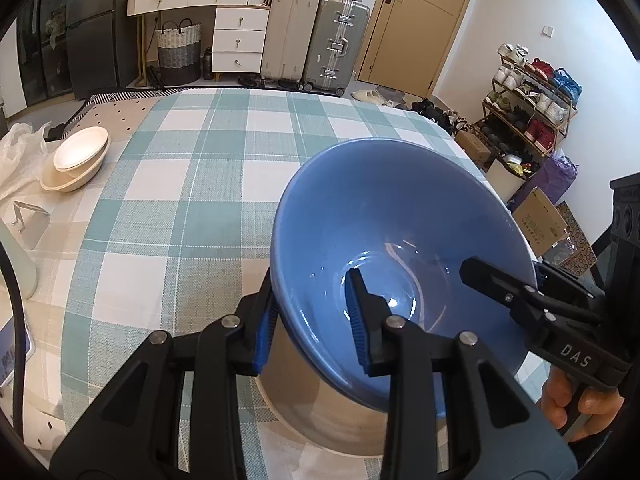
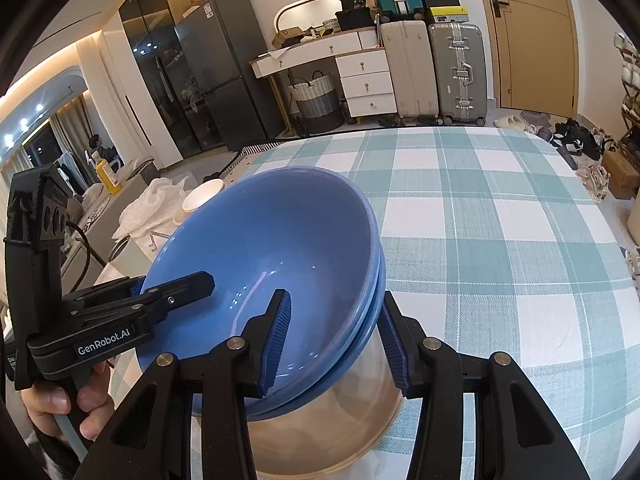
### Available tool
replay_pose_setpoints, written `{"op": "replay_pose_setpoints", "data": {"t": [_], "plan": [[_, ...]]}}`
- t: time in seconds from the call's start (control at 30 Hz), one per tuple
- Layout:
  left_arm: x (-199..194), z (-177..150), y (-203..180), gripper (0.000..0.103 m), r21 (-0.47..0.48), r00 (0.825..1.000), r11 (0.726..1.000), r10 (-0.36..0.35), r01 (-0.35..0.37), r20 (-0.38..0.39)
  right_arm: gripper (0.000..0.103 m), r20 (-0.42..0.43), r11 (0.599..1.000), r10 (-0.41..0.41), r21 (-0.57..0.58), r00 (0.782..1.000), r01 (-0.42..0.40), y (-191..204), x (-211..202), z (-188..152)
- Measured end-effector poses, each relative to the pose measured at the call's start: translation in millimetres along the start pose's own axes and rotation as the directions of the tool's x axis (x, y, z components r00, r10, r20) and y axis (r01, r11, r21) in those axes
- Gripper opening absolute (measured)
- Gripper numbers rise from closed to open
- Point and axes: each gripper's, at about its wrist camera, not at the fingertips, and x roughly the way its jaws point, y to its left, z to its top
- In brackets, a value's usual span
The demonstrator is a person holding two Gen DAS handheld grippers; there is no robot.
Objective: Organize plates and bowls
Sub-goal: 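Lower the bowl stack onto the stacked cream plates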
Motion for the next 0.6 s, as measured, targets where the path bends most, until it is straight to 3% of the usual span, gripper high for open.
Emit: {"op": "replay_pose_setpoints", "data": {"t": [0.6], "plan": [[14,2,0,0.03,0.002,1.0,1.0,0.004,-0.004,-0.01,0.047,-0.003,1.0,0.005,-0.008,1.0,-0.005,-4,3,3]]}}
